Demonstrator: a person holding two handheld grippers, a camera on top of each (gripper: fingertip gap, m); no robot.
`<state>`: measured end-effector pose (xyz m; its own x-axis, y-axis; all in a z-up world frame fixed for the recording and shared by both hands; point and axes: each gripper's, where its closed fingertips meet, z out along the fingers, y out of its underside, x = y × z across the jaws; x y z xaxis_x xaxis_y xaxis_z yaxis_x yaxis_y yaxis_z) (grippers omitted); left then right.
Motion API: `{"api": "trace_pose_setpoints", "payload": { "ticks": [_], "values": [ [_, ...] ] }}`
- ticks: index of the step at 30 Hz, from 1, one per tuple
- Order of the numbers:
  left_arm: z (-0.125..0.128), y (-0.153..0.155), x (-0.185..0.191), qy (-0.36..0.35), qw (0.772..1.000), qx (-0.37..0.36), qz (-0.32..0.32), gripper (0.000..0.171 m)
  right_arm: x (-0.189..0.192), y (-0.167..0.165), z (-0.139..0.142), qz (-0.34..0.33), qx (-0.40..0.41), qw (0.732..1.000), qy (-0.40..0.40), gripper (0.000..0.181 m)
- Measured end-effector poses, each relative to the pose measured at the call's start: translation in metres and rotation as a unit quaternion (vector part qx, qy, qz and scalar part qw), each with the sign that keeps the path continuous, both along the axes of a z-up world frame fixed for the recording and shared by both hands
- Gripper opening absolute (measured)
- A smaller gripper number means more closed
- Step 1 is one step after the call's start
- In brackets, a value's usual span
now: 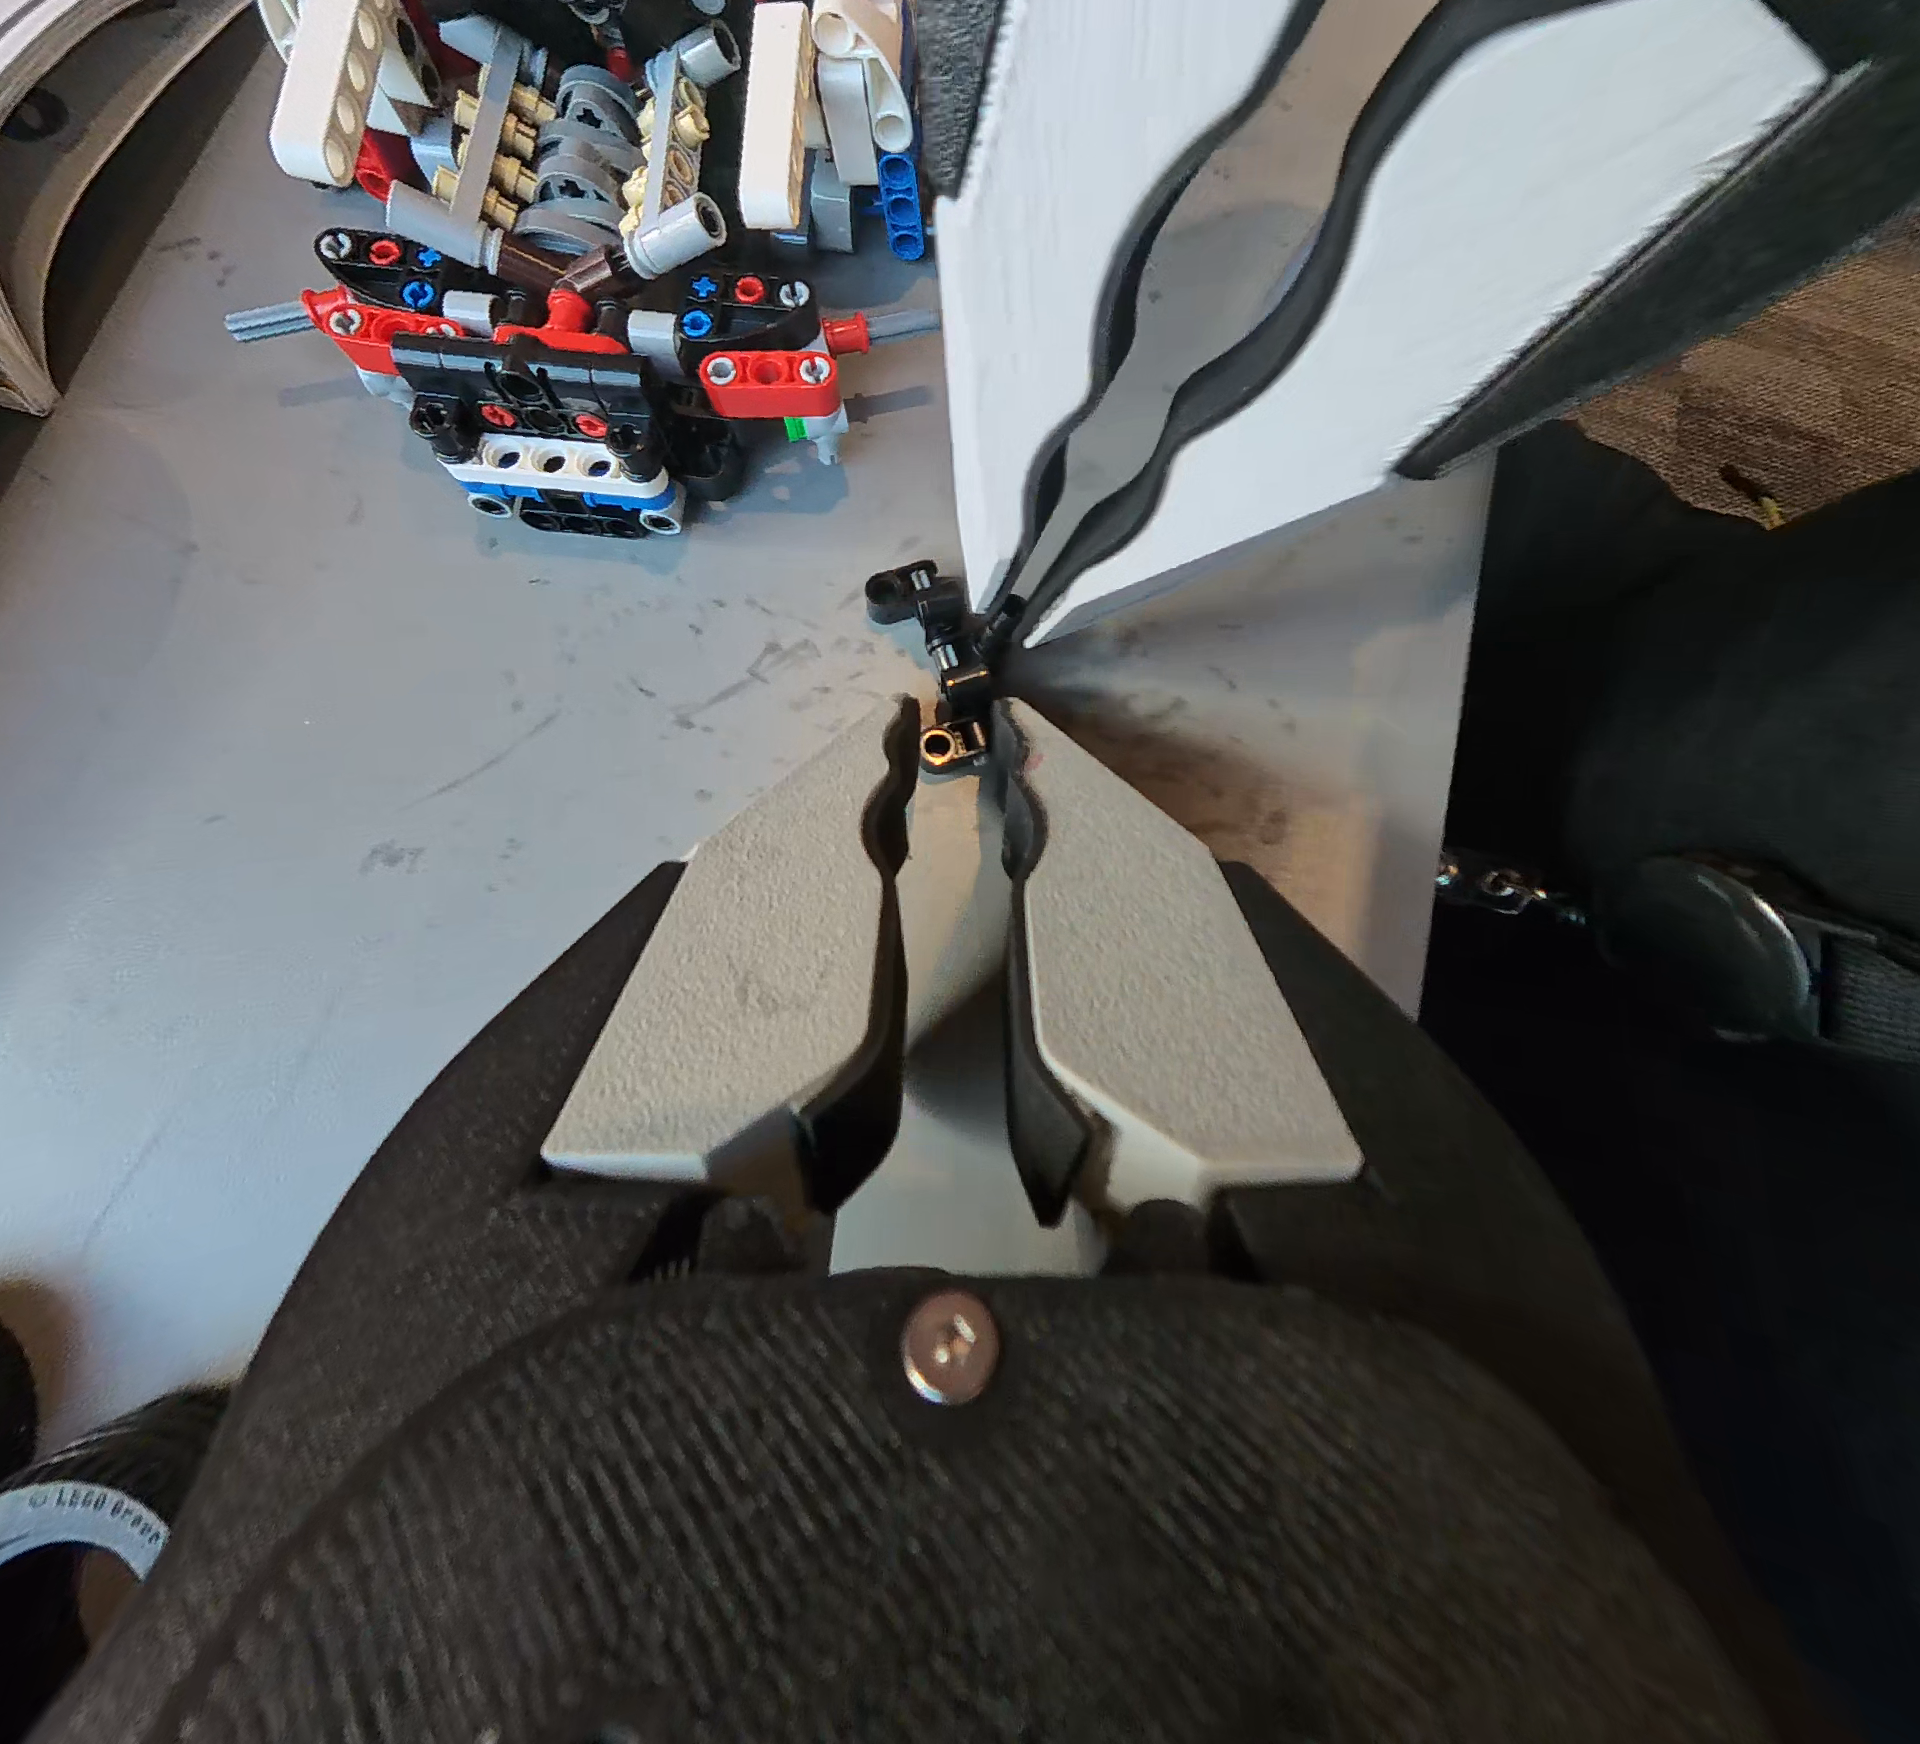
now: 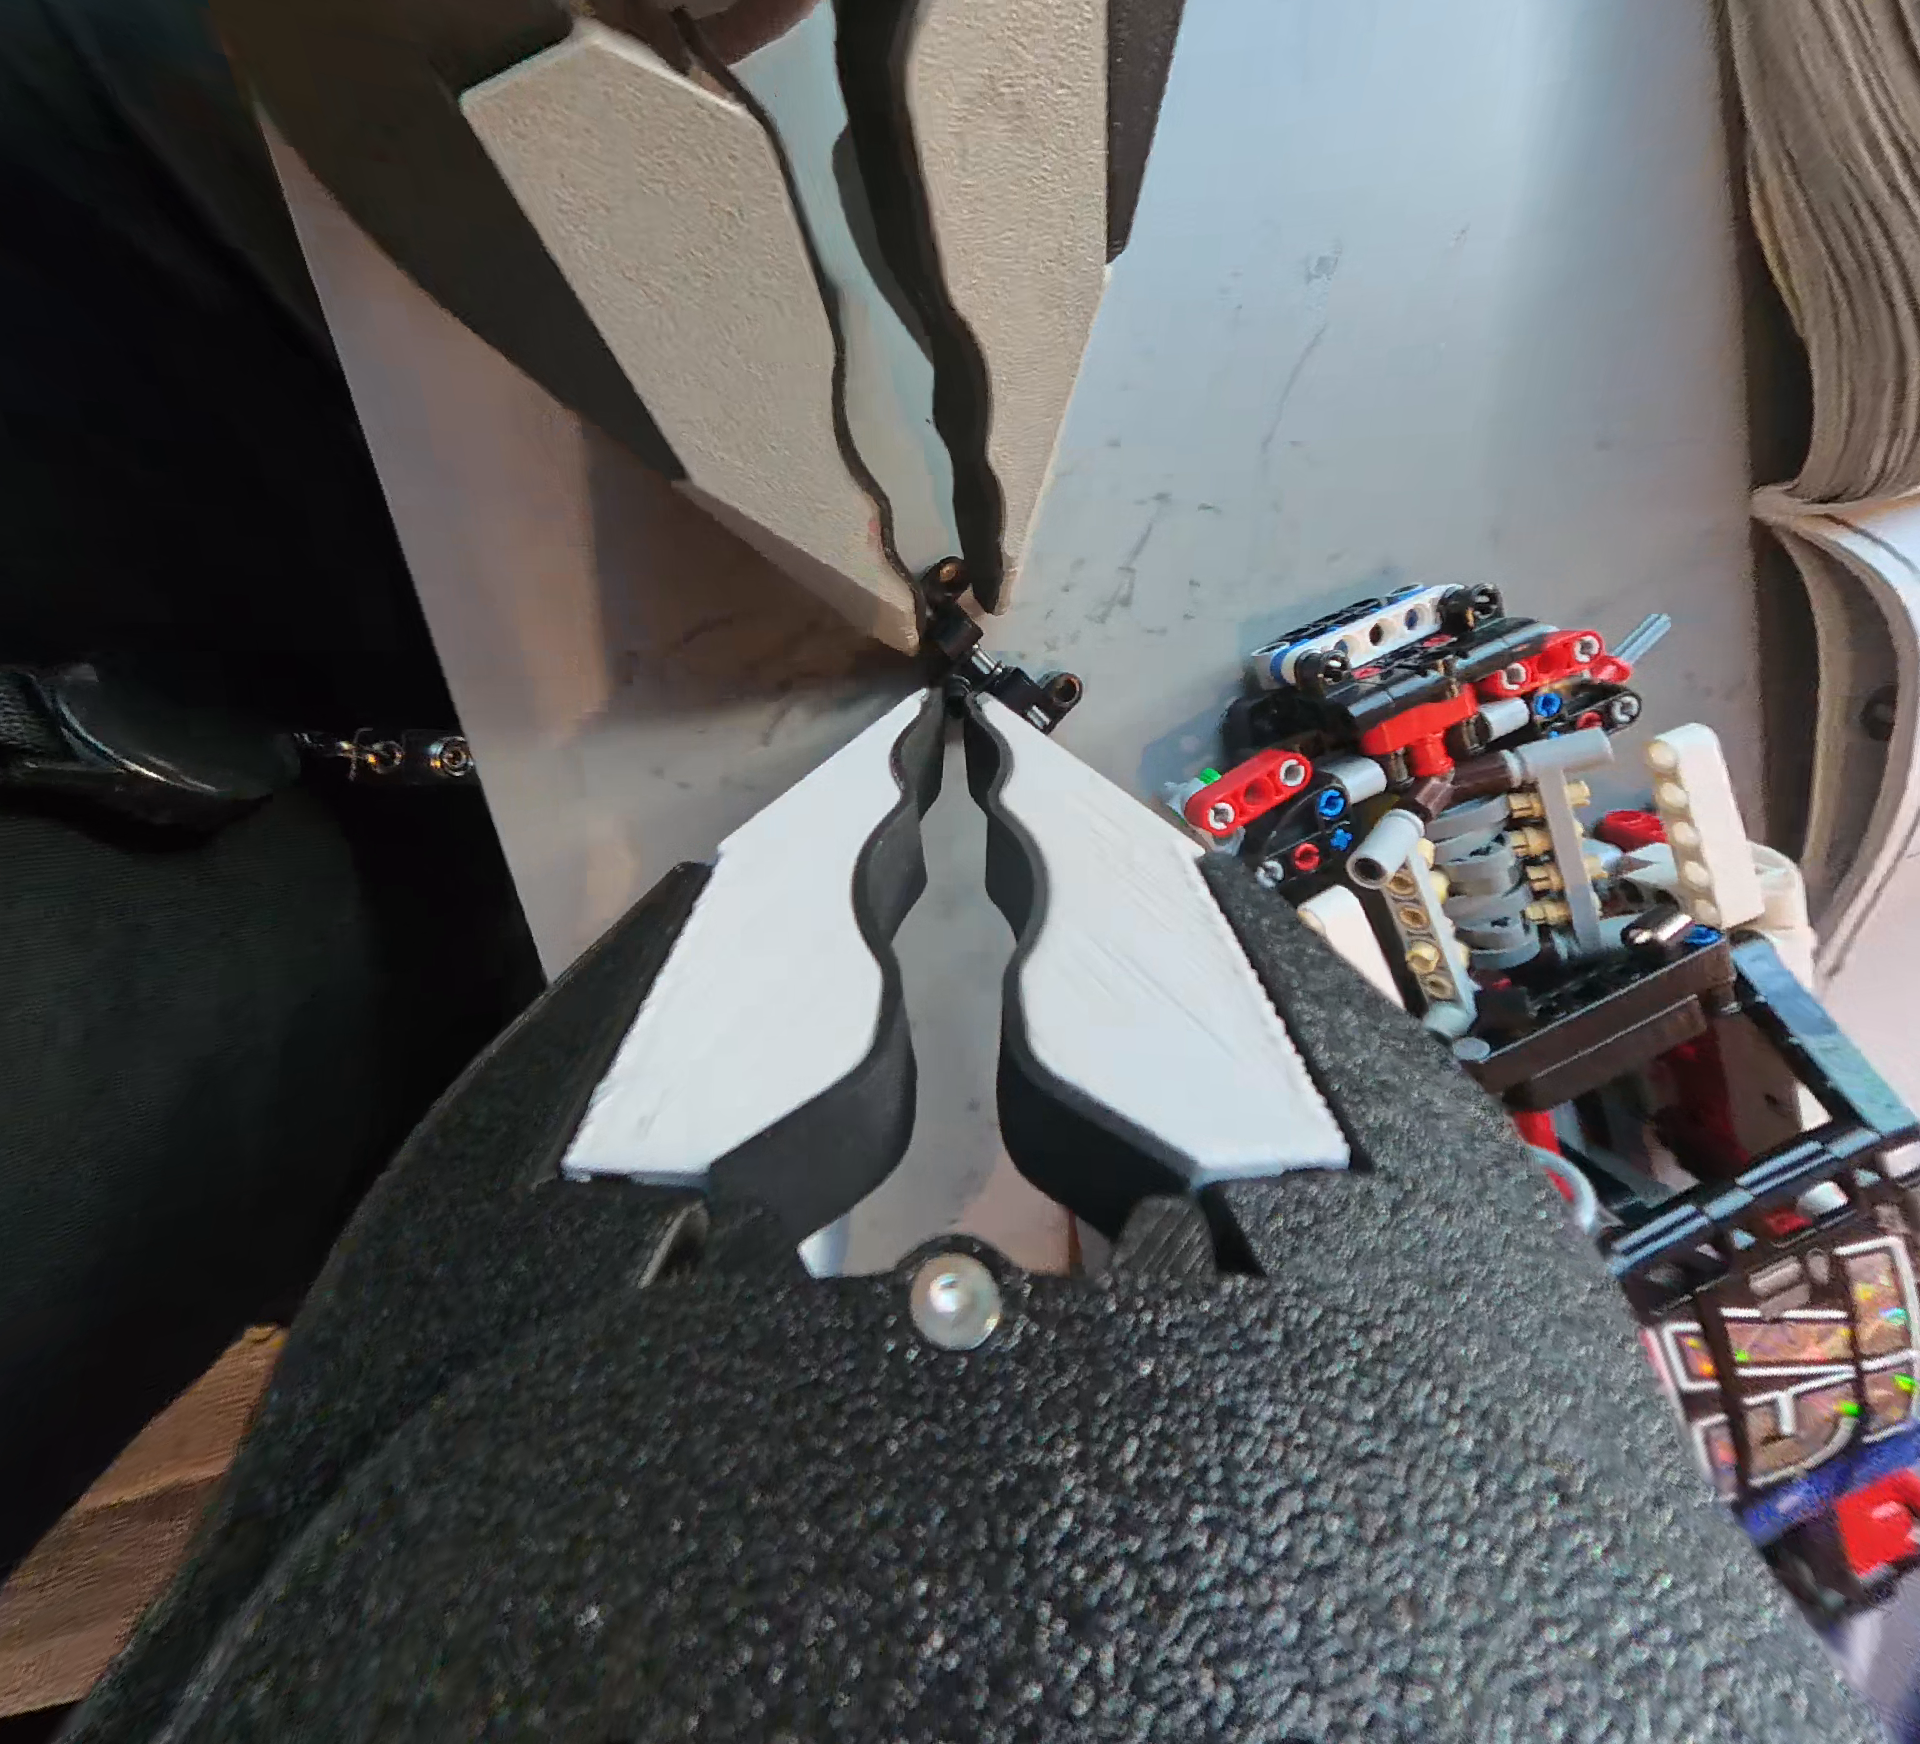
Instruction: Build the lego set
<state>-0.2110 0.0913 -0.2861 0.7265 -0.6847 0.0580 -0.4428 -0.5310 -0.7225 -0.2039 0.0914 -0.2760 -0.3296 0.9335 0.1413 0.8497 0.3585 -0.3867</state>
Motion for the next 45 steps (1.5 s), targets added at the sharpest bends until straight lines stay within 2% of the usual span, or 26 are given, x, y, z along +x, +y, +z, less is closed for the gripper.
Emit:
{"api": "trace_pose_setpoints", "payload": {
  "ticks": [1, 4, 7, 10, 13, 18, 24, 27, 30, 39, 42, 45],
  "values": [
    [0.000, 0.000, 0.000, 0.000, 1.000, 0.000, 0.000, 0.011, 0.000, 0.000, 0.000, -0.012, -0.015, 1.000, -0.003, 0.003],
    [0.000, 0.000, 0.000, 0.007, 1.000, 0.006, 0.001, 0.011, -0.001, 0.000, 0.000, -0.064, -0.058, 0.996, -0.006, 0.003],
    [0.000, 0.000, 0.000, 0.009, 1.000, 0.007, 0.005, 0.011, -0.002, 0.000, 0.000, -0.090, -0.049, 0.995, 0.001, 0.003],
    [0.001, 0.000, 0.002, 0.003, 1.000, 0.008, 0.002, 0.008, -0.004, -0.001, -0.001, -0.045, 0.002, 0.999, -0.007, 0.003],
    [0.001, 0.000, 0.001, -0.005, 1.000, -0.002, 0.003, 0.008, -0.004, 0.000, -0.001, -0.007, 0.004, 1.000, -0.014, 0.003],
    [0.000, 0.001, -0.002, -0.014, 1.000, -0.011, 0.010, 0.008, -0.010, 0.001, -0.003, -0.063, -0.081, 0.995, -0.005, 0.003],
    [0.000, 0.002, -0.002, -0.016, 1.000, -0.011, 0.011, 0.008, -0.010, 0.003, -0.002, -0.084, -0.110, 0.990, 0.038, 0.004],
    [0.000, 0.002, -0.002, -0.016, 1.000, -0.011, 0.010, 0.008, -0.008, 0.005, 0.000, -0.078, -0.079, 0.991, 0.072, 0.003],
    [0.000, 0.003, -0.003, -0.017, 1.000, -0.012, 0.014, 0.008, -0.007, 0.007, 0.001, -0.087, -0.082, 0.988, 0.103, 0.002],
    [0.000, 0.002, -0.002, -0.022, 1.000, -0.017, 0.013, 0.008, -0.004, 0.007, 0.000, -0.054, -0.042, 0.995, 0.071, 0.000],
    [0.000, 0.002, -0.003, -0.025, 0.999, -0.019, 0.014, 0.008, -0.003, 0.012, -0.002, -0.078, -0.057, 0.991, 0.092, 0.000],
    [0.000, 0.002, -0.002, -0.029, 0.999, -0.024, 0.013, 0.008, -0.004, 0.008, -0.005, -0.074, -0.054, 0.991, 0.093, 0.000]
  ]
}}
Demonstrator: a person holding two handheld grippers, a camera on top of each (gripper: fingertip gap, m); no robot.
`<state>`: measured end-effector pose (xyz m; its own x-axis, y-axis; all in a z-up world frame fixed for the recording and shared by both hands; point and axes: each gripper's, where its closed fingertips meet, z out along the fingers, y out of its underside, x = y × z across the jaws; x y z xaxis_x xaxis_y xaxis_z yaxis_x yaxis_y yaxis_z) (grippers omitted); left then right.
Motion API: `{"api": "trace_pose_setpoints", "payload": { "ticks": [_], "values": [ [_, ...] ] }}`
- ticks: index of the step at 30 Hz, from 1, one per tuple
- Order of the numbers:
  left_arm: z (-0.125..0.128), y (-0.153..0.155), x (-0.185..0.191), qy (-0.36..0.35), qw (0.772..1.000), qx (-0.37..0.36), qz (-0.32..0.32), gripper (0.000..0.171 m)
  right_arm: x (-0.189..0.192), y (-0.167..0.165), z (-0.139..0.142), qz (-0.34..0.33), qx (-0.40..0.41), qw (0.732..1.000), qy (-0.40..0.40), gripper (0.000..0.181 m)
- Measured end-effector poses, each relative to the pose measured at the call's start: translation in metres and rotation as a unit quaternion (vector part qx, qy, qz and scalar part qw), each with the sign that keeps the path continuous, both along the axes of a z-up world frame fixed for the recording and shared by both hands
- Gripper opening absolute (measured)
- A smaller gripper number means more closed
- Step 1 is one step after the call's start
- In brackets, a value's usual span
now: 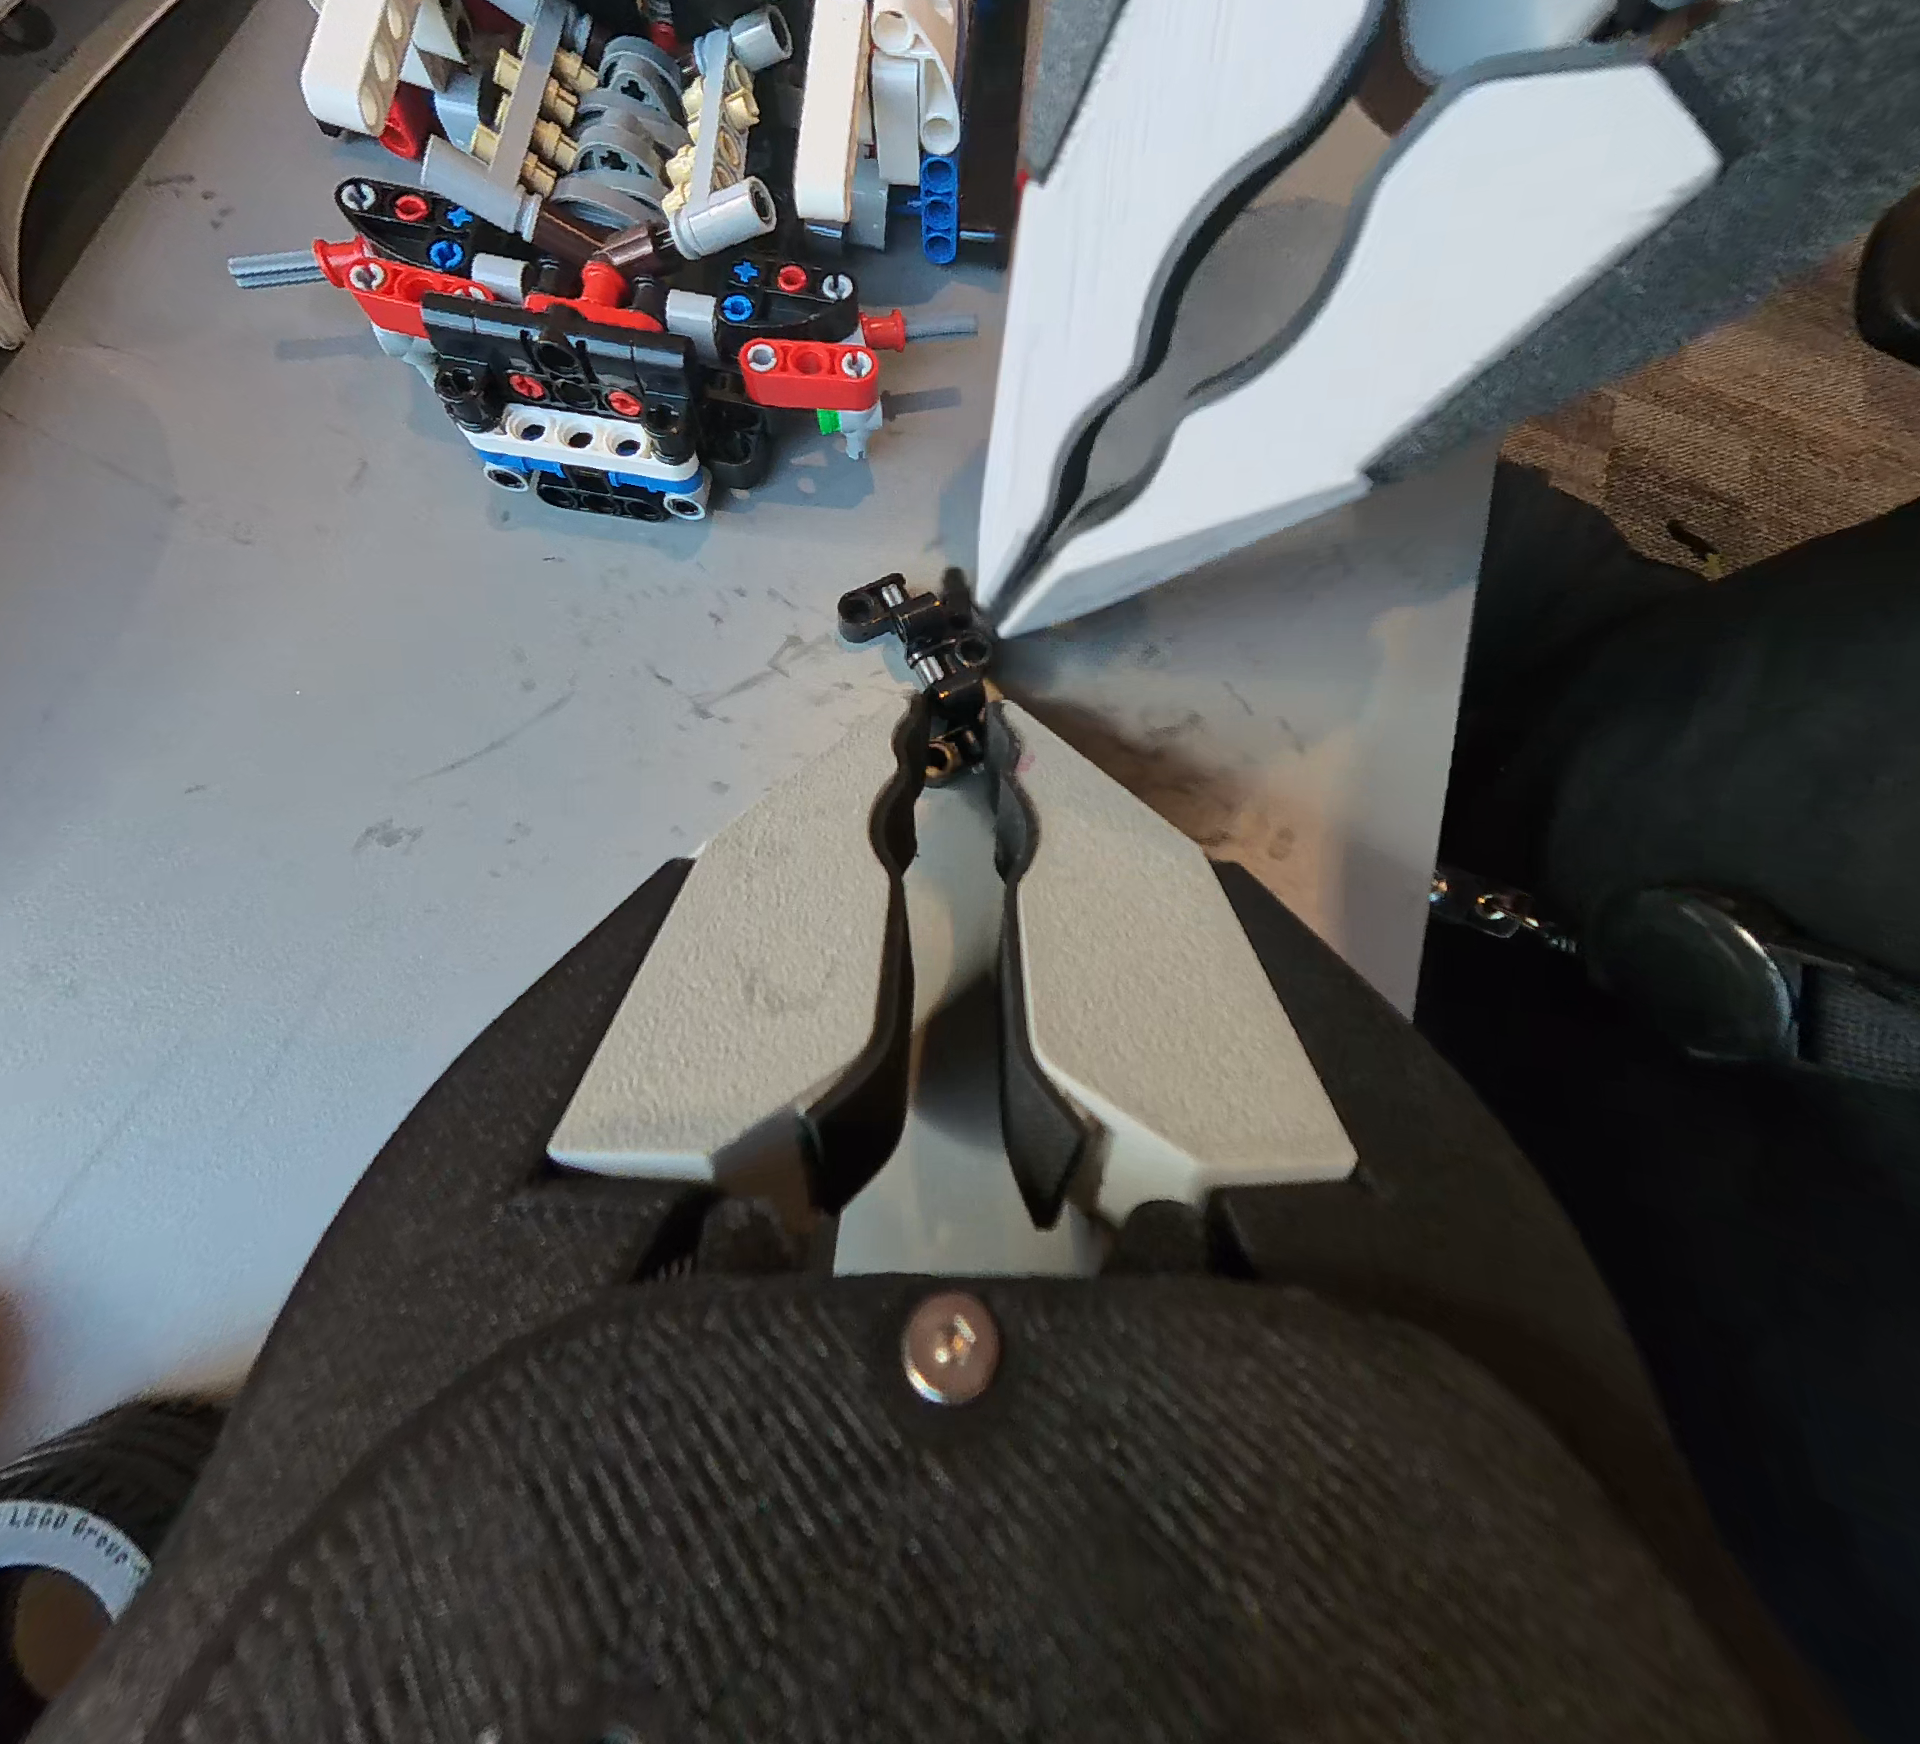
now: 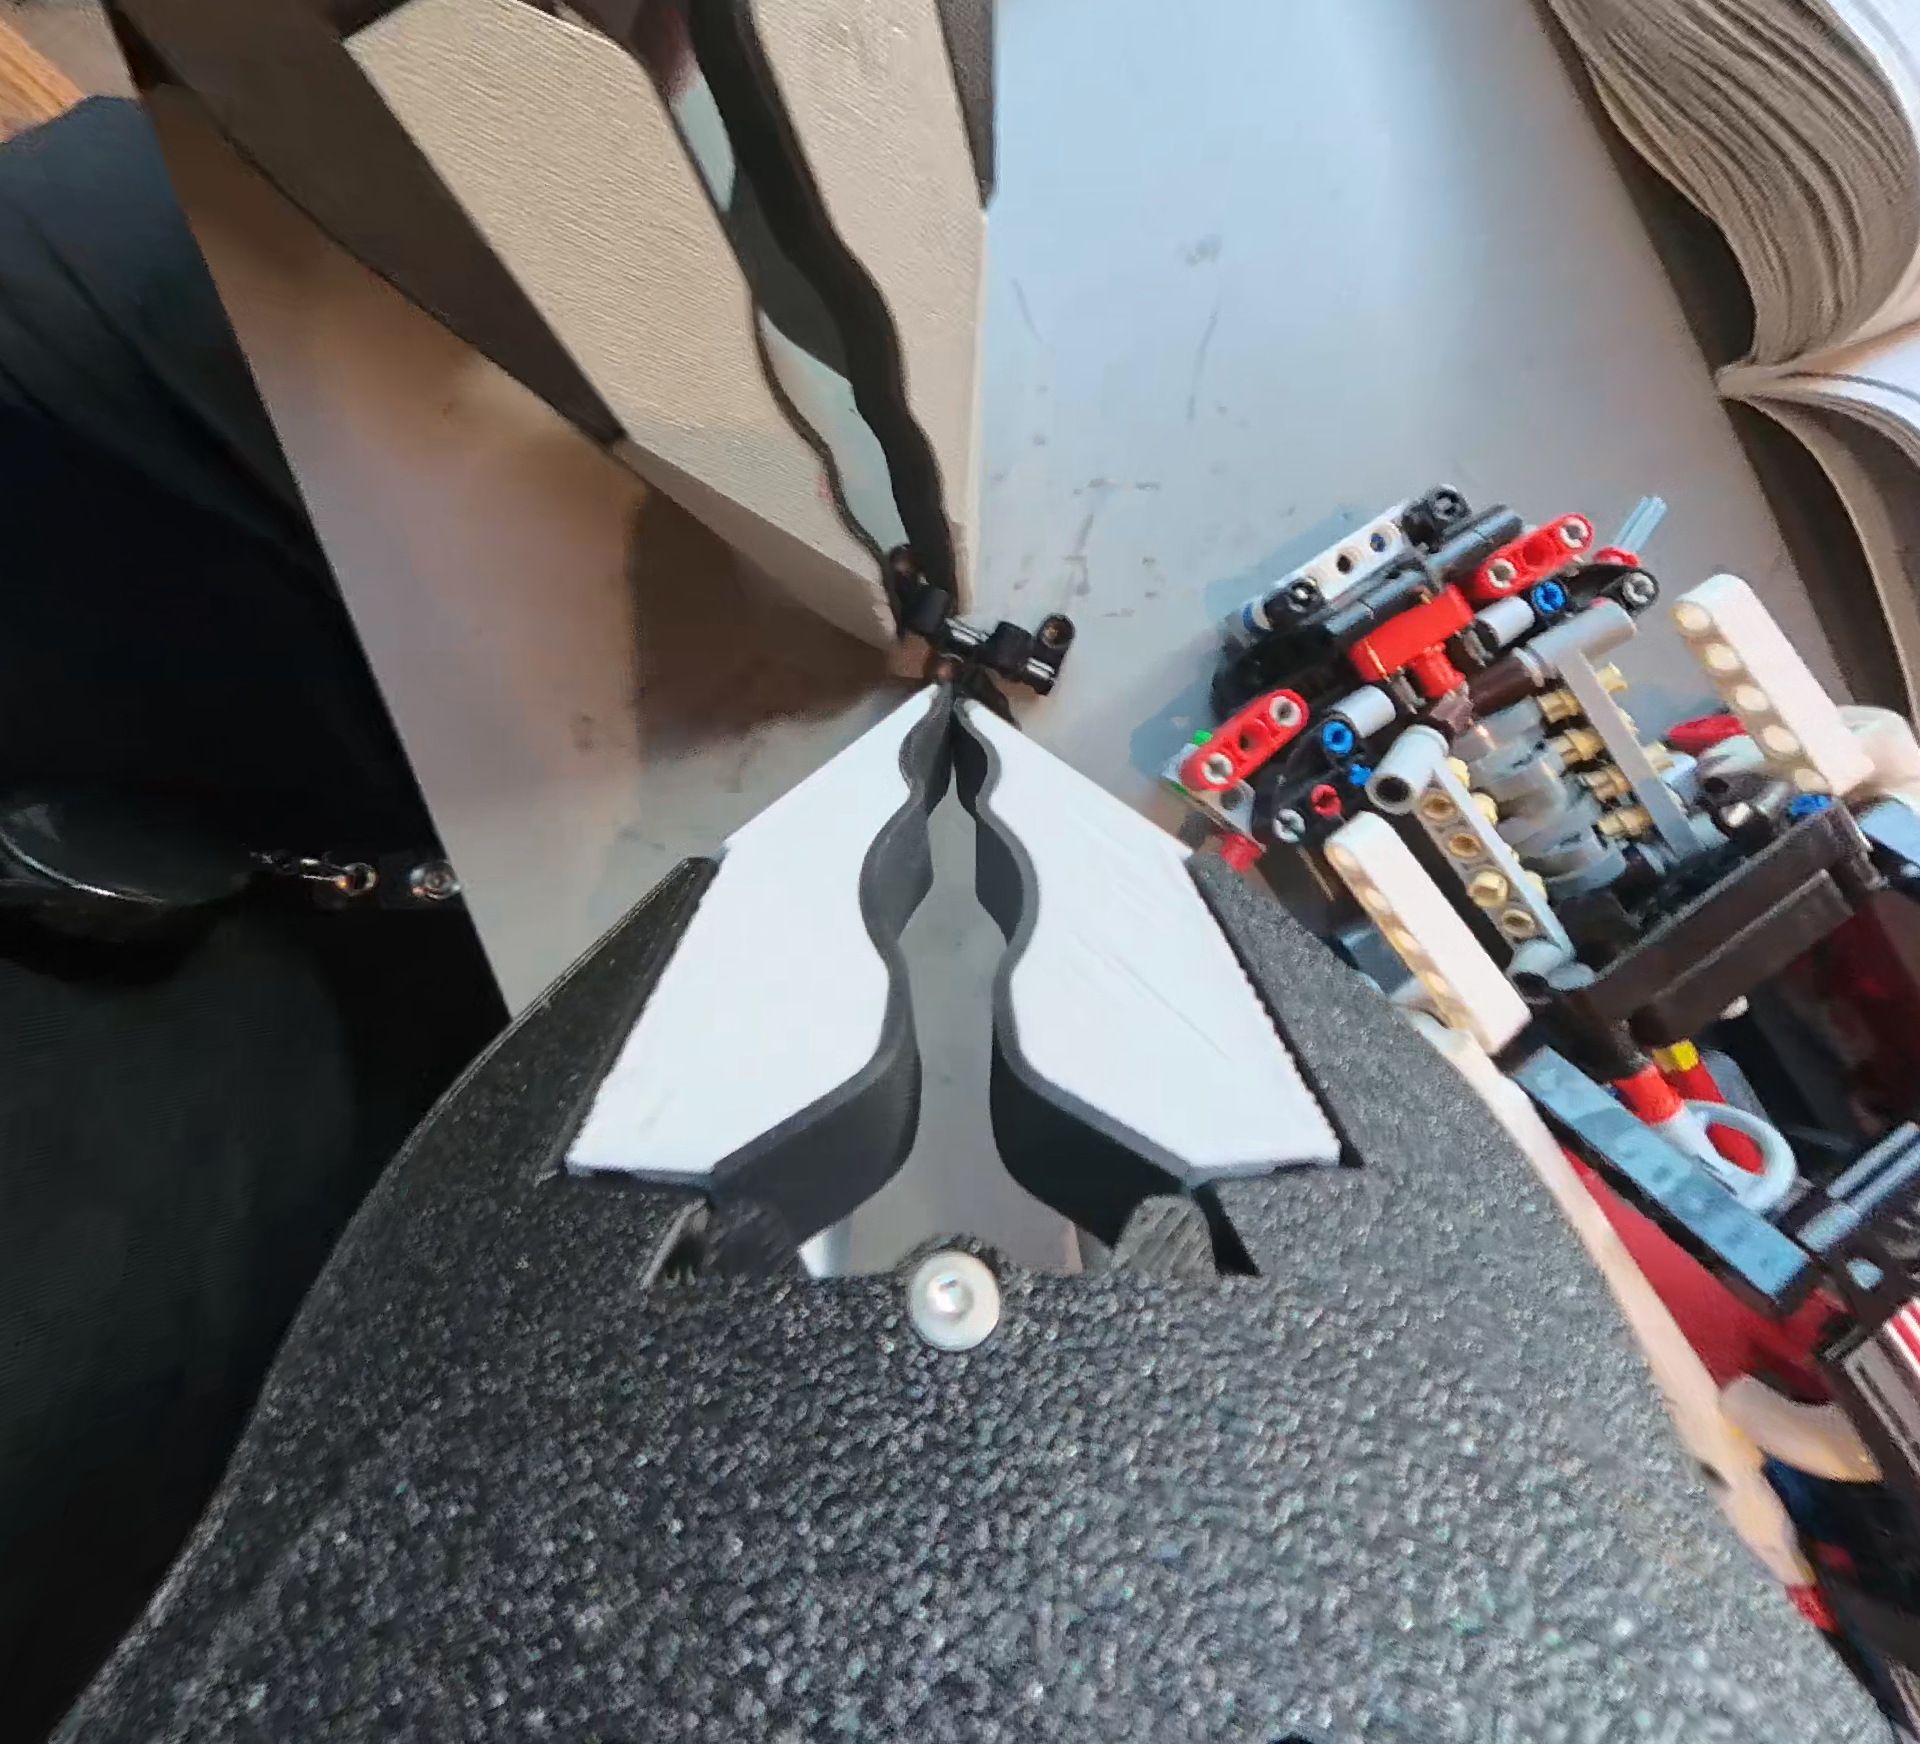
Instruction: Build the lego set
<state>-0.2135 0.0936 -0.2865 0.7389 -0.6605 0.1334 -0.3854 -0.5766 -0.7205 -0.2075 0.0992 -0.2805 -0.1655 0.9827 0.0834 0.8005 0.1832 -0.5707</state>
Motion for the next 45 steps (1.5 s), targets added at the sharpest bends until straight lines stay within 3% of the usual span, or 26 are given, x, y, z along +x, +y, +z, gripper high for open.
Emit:
{"api": "trace_pose_setpoints", "payload": {
  "ticks": [10, 16, 21, 23, 28, 32, 36, 42, 45],
  "values": [
    [0.000, -0.001, -0.009, 0.001, 1.000, -0.001, -0.002, 0.008, 0.015, 0.010, 0.004, -0.016, -0.010, 1.000, -0.018, 0.000],
    [0.000, -0.003, -0.009, 0.002, 1.000, 0.000, -0.007, 0.008, 0.016, 0.008, 0.004, -0.004, -0.016, 1.000, -0.021, 0.017],
    [0.000, -0.005, -0.006, 0.013, 1.000, 0.009, -0.018, 0.010, 0.012, 0.009, -0.006, 0.035, 0.022, 0.998, -0.038, 0.017],
    [0.001, -0.005, -0.005, 0.013, 1.000, 0.010, -0.020, 0.012, 0.011, 0.005, -0.007, 0.058, 0.013, 0.997, -0.043, 0.005],
    [0.003, -0.007, -0.005, 0.013, 1.000, 0.018, -0.020, 0.016, 0.010, -0.003, -0.008, 0.062, -0.007, 0.997, -0.043, 0.004],
    [0.016, -0.007, -0.009, 0.018, 0.998, 0.054, -0.025, 0.020, 0.012, -0.010, 0.002, 0.040, -0.060, 0.997, -0.033, 0.003],
    [0.033, -0.013, 0.005, 0.042, 0.988, 0.121, -0.084, 0.024, 0.012, -0.017, 0.016, 0.028, -0.111, 0.993, -0.025, 0.003],
    [0.033, -0.017, 0.017, 0.128, 0.961, 0.202, -0.140, 0.005, 0.009, -0.028, 0.027, 0.031, -0.163, 0.986, -0.020, 0.003],
    [0.028, -0.017, 0.017, 0.164, 0.950, 0.220, -0.148, 0.004, 0.010, -0.030, 0.026, 0.032, -0.172, 0.984, -0.025, 0.003]
  ]
}}
